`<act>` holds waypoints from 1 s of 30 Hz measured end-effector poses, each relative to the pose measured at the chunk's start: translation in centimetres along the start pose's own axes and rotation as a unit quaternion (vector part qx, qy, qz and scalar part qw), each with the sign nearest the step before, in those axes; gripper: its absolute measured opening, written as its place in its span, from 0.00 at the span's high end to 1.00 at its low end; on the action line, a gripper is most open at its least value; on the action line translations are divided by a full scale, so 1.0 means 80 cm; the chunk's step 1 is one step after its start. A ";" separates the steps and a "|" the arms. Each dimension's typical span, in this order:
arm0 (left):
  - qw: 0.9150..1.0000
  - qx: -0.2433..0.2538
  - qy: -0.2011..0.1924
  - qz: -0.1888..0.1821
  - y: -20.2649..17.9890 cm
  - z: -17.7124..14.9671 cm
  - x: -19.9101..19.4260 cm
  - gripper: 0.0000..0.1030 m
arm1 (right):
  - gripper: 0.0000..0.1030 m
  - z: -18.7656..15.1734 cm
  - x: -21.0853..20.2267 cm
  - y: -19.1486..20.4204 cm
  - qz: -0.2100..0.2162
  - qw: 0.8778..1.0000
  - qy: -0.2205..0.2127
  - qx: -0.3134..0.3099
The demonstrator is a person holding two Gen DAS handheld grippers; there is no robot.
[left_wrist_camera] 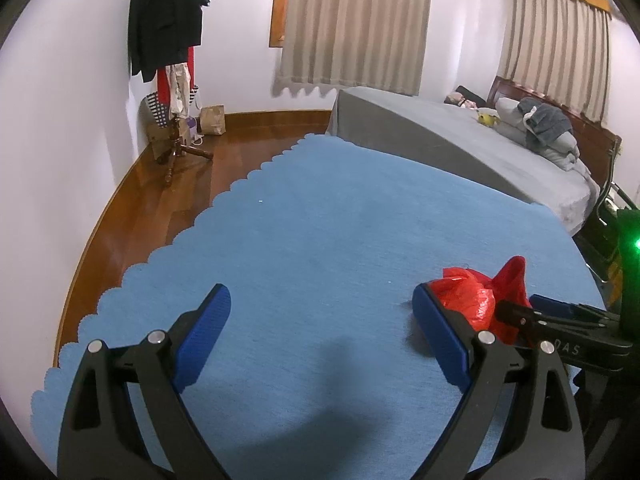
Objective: Collect trash
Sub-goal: 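Grasp the red glove with the right gripper, then grasp the red plastic bag with the left gripper while the right gripper holds the glove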
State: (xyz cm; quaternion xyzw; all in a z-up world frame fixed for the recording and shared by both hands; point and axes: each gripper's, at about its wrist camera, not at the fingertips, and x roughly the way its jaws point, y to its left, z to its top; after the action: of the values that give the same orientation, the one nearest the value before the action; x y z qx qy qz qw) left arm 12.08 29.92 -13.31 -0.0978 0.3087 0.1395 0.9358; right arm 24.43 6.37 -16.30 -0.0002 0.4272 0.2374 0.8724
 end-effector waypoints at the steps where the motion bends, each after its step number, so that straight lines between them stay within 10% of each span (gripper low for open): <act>1: 1.000 0.001 0.000 -0.002 -0.002 0.000 0.000 0.13 | 0.56 -0.002 -0.001 0.000 0.008 1.000 0.002 0.001; 6: 1.000 0.007 0.004 -0.014 -0.013 -0.002 0.002 0.13 | 0.81 -0.011 -0.014 -0.011 0.043 0.999 0.009 0.013; 25: 0.996 0.040 0.034 -0.068 -0.084 -0.011 0.027 0.13 | 0.74 -0.029 -0.056 -0.063 -0.004 0.999 -0.016 0.038; 30: 0.991 0.059 0.074 -0.091 -0.102 -0.014 0.054 0.28 | 0.66 -0.035 -0.060 -0.072 -0.005 0.999 -0.019 0.037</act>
State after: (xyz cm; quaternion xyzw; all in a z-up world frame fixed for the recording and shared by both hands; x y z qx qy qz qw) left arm 17.44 22.78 -16.03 -0.0798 0.3751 0.0278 0.9231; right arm 22.21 -1.30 -15.63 0.0346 0.4189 0.2175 0.8809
